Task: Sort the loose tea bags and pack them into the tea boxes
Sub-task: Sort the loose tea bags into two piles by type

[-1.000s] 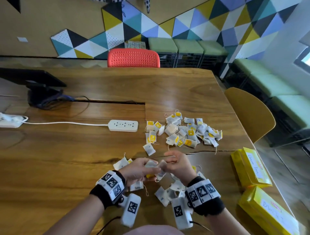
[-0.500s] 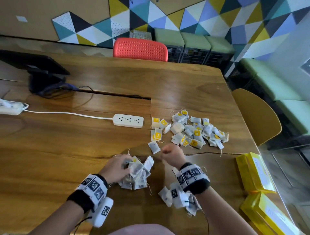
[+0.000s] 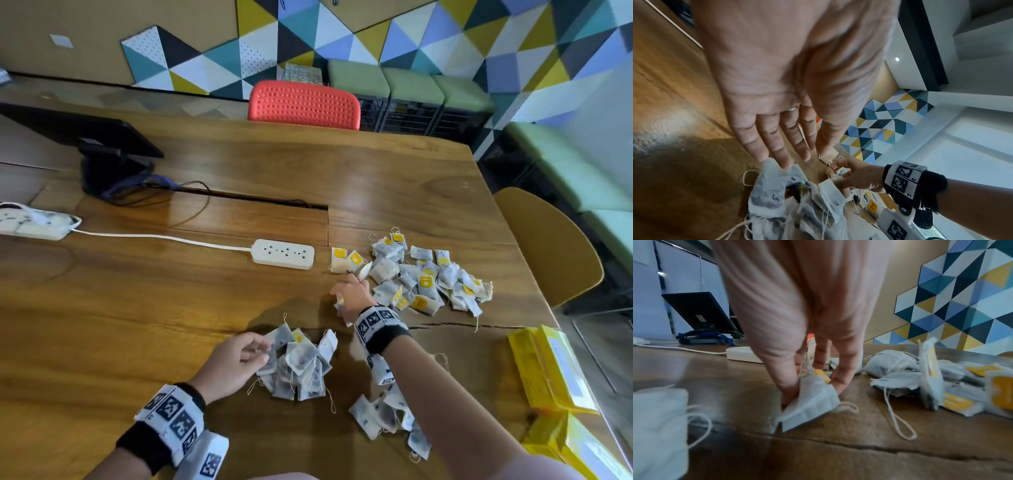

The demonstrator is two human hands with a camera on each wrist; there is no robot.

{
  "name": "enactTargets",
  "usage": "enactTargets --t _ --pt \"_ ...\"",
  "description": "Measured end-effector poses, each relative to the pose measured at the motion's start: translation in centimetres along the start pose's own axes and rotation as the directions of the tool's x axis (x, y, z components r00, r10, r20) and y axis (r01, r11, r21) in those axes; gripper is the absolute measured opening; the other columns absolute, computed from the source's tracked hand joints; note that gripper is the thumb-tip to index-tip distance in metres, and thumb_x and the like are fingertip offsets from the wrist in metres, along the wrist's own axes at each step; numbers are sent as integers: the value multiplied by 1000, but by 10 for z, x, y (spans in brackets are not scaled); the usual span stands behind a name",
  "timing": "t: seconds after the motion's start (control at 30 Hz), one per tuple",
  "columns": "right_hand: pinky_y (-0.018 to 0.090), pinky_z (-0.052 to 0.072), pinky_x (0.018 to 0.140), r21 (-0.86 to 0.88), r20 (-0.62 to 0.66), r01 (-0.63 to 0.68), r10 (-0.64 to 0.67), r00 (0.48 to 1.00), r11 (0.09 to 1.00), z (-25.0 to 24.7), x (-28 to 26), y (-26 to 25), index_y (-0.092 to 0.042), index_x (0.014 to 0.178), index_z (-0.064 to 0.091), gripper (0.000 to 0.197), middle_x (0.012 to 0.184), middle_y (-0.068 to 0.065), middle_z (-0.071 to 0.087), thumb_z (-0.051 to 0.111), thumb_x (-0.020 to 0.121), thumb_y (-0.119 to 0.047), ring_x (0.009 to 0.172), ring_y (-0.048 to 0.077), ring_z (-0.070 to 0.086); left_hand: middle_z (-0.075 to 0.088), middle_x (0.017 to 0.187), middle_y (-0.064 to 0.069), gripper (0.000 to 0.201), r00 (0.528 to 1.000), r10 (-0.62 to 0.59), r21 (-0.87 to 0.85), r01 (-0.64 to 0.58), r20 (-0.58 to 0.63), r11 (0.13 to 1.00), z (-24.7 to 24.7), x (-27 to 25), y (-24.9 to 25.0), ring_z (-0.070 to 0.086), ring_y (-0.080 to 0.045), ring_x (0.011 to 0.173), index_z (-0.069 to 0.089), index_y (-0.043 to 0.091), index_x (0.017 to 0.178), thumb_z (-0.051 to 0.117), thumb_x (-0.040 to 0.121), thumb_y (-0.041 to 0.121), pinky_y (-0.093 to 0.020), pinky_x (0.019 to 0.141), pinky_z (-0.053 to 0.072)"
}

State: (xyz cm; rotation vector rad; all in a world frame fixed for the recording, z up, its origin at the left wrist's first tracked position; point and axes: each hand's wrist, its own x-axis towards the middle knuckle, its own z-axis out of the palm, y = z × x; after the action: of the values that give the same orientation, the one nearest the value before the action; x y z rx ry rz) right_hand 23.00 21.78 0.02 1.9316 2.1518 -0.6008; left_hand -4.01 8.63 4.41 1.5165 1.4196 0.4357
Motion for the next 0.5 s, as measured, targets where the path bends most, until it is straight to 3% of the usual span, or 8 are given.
enactTargets --t 0.07,0.13,0.2,0.23,0.3,0.33,0.4,0.5 --pt "35 39 91 -52 -2 -21 21 1000 998 0 -2 2 -26 94 56 26 129 1 42 59 83 -3 118 30 38 63 107 16 15 1000 -3 9 2 18 1000 -2 0 -2 60 4 98 60 33 102 62 92 22 -11 77 48" --pt "34 41 92 -55 0 -45 45 999 997 -2 -4 4 -24 80 56 23 122 6 51 54 85 -1 115 28 46 64 106 18 15 999 -7 19 6 38 1000 -3 1 -3 60 5 99 61 33 103 62 92 25 -16 83 50" --pt "29 49 75 -36 13 -86 86 996 996 -9 -9 5 -18 68 53 22 106 9 58 55 85 -3 99 23 53 65 106 20 15 999 -10 36 9 49 999 -3 4 -3 60 5 100 63 33 105 62 92 26 -23 88 51" --pt "24 45 62 3 0 -114 114 993 993 -14 -14 6 -17 66 51 23 97 9 59 58 85 -6 88 20 53 65 106 20 15 999 -5 41 3 52 999 -3 5 -2 60 5 99 63 31 106 61 92 26 -23 88 52" --pt "21 42 59 253 -74 -190 215 974 949 -23 -27 10 -15 73 55 16 85 1 59 64 85 -12 78 15 52 66 107 16 14 998 13 11 -13 63 1000 -2 6 4 62 3 97 64 26 106 61 93 22 -17 82 51" --pt "22 44 62 458 -94 -220 293 952 861 -26 -34 13 -16 74 56 15 81 -1 58 66 84 -12 75 14 54 66 107 13 14 998 22 -8 -21 65 1000 -1 7 7 63 2 96 64 24 106 60 93 20 -14 79 50" --pt "27 52 62 844 -29 -196 407 913 500 -32 -55 14 -15 74 56 17 82 4 61 66 84 -5 73 15 59 68 106 11 15 998 16 -46 -13 68 999 0 8 15 65 -1 93 64 22 107 60 93 18 -15 75 52" --pt "20 51 54 990 128 -105 295 947 -93 -39 -100 5 -12 77 52 19 81 9 64 60 90 -1 77 18 65 68 105 11 15 996 38 -92 -31 77 995 4 11 28 64 3 87 65 20 106 61 92 17 -20 73 54"
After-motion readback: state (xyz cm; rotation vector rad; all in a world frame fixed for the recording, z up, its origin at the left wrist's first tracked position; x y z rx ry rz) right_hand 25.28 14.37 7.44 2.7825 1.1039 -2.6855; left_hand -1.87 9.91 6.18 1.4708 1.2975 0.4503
